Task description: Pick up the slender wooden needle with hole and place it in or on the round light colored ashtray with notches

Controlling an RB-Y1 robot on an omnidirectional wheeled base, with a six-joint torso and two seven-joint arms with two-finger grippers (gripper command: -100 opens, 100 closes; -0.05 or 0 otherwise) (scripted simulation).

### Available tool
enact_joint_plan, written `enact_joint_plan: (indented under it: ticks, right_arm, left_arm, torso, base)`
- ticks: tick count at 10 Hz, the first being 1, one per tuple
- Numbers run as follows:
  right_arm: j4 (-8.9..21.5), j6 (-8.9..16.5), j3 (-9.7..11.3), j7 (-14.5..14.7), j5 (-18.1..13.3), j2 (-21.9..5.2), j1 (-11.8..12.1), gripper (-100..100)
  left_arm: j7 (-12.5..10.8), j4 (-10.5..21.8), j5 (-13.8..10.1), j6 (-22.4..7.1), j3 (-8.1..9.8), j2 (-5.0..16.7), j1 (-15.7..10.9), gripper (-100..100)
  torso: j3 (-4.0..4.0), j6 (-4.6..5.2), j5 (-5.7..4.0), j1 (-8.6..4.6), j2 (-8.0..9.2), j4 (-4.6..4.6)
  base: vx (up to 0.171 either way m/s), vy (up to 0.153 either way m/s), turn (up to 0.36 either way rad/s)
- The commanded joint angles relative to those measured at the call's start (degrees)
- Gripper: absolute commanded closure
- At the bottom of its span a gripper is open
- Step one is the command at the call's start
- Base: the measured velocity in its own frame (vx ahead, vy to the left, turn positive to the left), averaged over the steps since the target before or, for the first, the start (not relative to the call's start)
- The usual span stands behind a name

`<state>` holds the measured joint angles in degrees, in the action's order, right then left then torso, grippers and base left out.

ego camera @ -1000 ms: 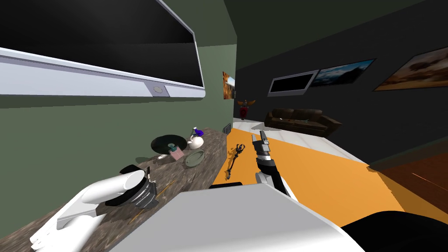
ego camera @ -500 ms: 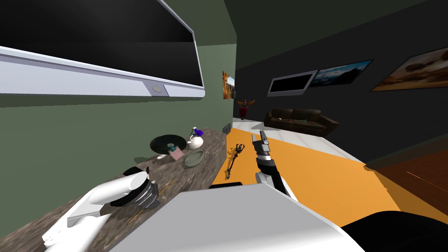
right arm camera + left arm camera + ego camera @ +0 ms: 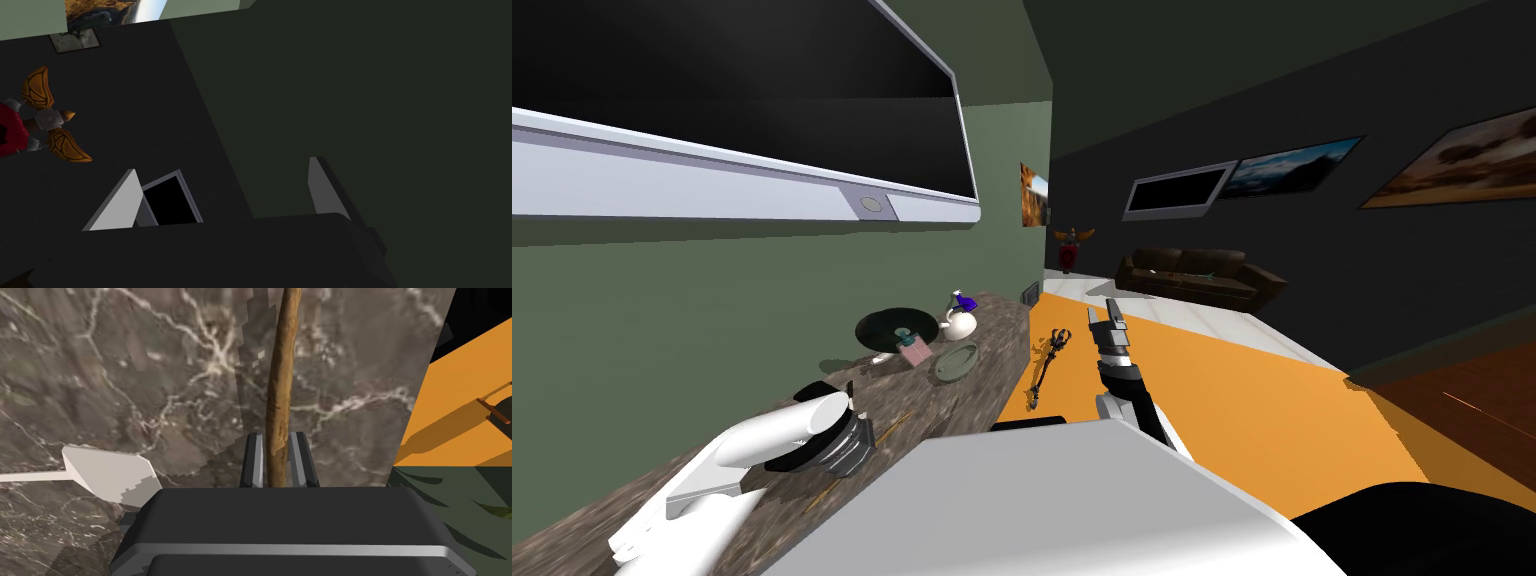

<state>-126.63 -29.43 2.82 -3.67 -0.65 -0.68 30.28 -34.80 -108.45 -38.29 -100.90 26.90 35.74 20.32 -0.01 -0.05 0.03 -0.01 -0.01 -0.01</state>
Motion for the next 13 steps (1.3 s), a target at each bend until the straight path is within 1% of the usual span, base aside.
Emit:
enact_joint_plan:
  ticks: [1, 2, 3, 5, 6, 7, 8, 10, 12, 13]
  right_arm:
    - [0.00, 0.00, 0.00, 0.00, 0.00, 0.00, 0.00, 0]
    - [0.00, 0.00, 0.00, 0.00, 0.00, 0.00, 0.00, 0]
    - [0.00, 0.00, 0.00, 0.00, 0.00, 0.00, 0.00, 0]
    - [0.00, 0.00, 0.00, 0.00, 0.00, 0.00, 0.00, 0]
    - [0.00, 0.00, 0.00, 0.00, 0.00, 0.00, 0.00, 0]
    - [0.00, 0.00, 0.00, 0.00, 0.00, 0.00, 0.00, 0]
    - [0.00, 0.00, 0.00, 0.00, 0.00, 0.00, 0.00, 0]
    - [0.00, 0.00, 0.01, 0.00, 0.00, 0.01, 0.01, 0]
    - [0.00, 0.00, 0.01, 0.00, 0.00, 0.01, 0.01, 0]
    - [0.00, 0.00, 0.01, 0.00, 0.00, 0.01, 0.01, 0]
  left_arm:
    - [0.00, 0.00, 0.00, 0.00, 0.00, 0.00, 0.00, 100]
    - [0.00, 0.00, 0.00, 0.00, 0.00, 0.00, 0.00, 0]
    - [-0.75, -1.56, -0.94, -1.80, 0.66, 0.61, -0.03, 100]
    - [-1.56, -3.48, -1.85, -3.59, 1.37, 1.08, 0.20, 100]
    - [-1.22, -2.83, -1.53, -2.89, 1.13, 0.92, 0.14, 100]
    - [-1.35, -2.96, -1.57, -3.10, 1.15, 0.94, 0.12, 0]
    - [-2.52, -4.61, -3.24, -3.12, 2.43, 0.41, -1.61, 100]
    - [-3.52, -6.04, -4.64, -3.25, 3.44, -0.06, -2.94, 100]
    - [-4.97, -8.15, -6.64, -3.39, 4.96, -0.62, -4.89, 100]
    - [-5.44, -8.83, -7.29, -3.39, 5.45, -0.82, -5.53, 100]
  torso:
    - [0.00, 0.00, 0.00, 0.00, 0.00, 0.00]
    - [0.00, 0.00, 0.00, 0.00, 0.00, 0.00]
    - [0.00, 0.00, 0.00, 0.00, 0.00, 0.00]
    - [-0.01, 0.00, -0.03, 0.00, -0.02, 0.01]
    - [-0.01, 0.01, -0.02, 0.00, -0.04, 0.00]
    - [-0.01, 0.00, 0.00, 0.01, -0.02, 0.00]
    - [0.00, 0.00, 0.00, 0.00, -0.01, 0.00]
    - [-0.25, 0.14, -0.09, -0.49, -0.48, -0.06]
    - [-0.31, 0.13, -0.12, -0.44, -0.58, -0.07]
    - [-0.33, 0.12, -0.13, -0.52, -0.62, -0.07]
  base:
    - [0.000, 0.000, 0.000]
    - [0.000, 0.000, 0.000]
    - [0.007, 0.005, 0.019]
    - [0.013, 0.010, 0.015]
    - [0.006, 0.005, -0.001]
    - [0.000, 0.000, 0.000]
    - [0.069, -0.059, -0.025]
    - [0.118, -0.093, -0.043]
    - [0.123, -0.086, -0.034]
    - [0.126, -0.104, -0.031]
